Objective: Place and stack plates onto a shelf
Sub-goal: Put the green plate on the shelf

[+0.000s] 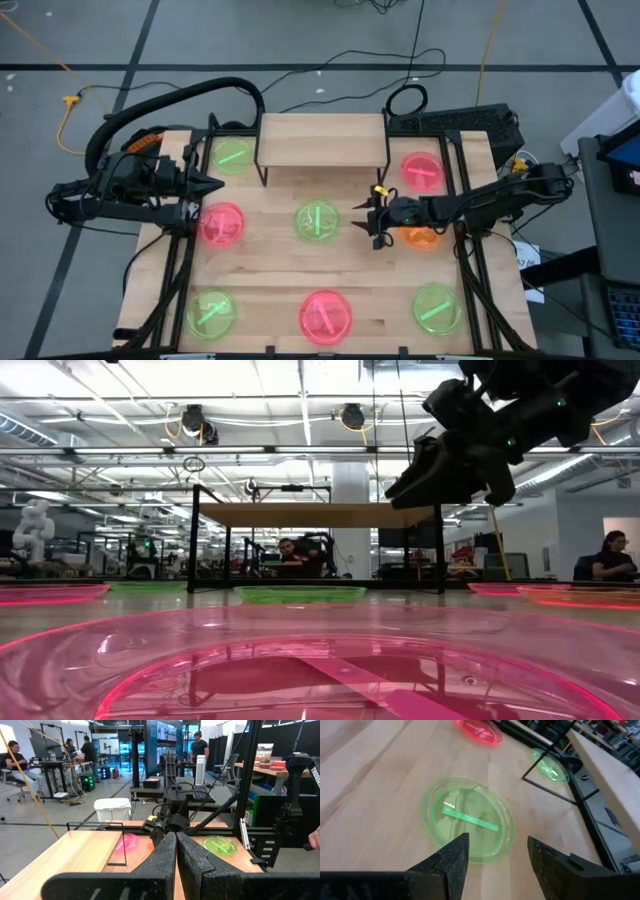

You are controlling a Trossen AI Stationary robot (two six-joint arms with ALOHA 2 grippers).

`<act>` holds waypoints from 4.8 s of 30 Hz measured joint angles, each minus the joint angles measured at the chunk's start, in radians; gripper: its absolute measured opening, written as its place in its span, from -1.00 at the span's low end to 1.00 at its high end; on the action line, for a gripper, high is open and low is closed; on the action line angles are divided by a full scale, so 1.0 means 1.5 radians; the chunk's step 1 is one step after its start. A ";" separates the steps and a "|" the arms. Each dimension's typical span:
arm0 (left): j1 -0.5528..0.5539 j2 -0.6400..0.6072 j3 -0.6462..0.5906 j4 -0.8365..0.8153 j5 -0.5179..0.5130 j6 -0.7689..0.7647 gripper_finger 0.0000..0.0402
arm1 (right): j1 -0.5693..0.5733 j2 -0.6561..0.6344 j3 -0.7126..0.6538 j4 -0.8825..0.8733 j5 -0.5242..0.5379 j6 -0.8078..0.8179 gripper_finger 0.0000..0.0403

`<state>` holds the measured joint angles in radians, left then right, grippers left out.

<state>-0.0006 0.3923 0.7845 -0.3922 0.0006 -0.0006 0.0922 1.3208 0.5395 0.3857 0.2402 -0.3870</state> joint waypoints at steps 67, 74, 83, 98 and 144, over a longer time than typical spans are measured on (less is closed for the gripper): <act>0.000 0.000 0.000 0.000 0.000 0.000 -0.89 | 0.001 0.332 0.130 0.041 -0.021 -0.154 -0.80; 0.000 0.000 0.000 0.000 0.000 0.000 -0.89 | -0.002 0.332 0.130 0.046 -0.019 -0.177 -0.99; 0.000 0.000 0.000 0.000 0.000 0.000 -0.89 | 0.016 0.326 0.129 0.109 0.034 -0.211 -1.00; 0.000 0.000 0.000 0.000 0.000 0.000 -0.89 | 0.048 0.214 0.129 0.095 0.080 -0.149 -0.98; 0.000 0.000 0.000 0.000 0.000 0.000 -0.89 | -0.058 0.343 0.135 -0.018 0.049 -0.168 -0.89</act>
<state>-0.0006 0.3926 0.7845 -0.3920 0.0002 -0.0006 0.0048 1.8347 0.7425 0.3588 0.3134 -0.6390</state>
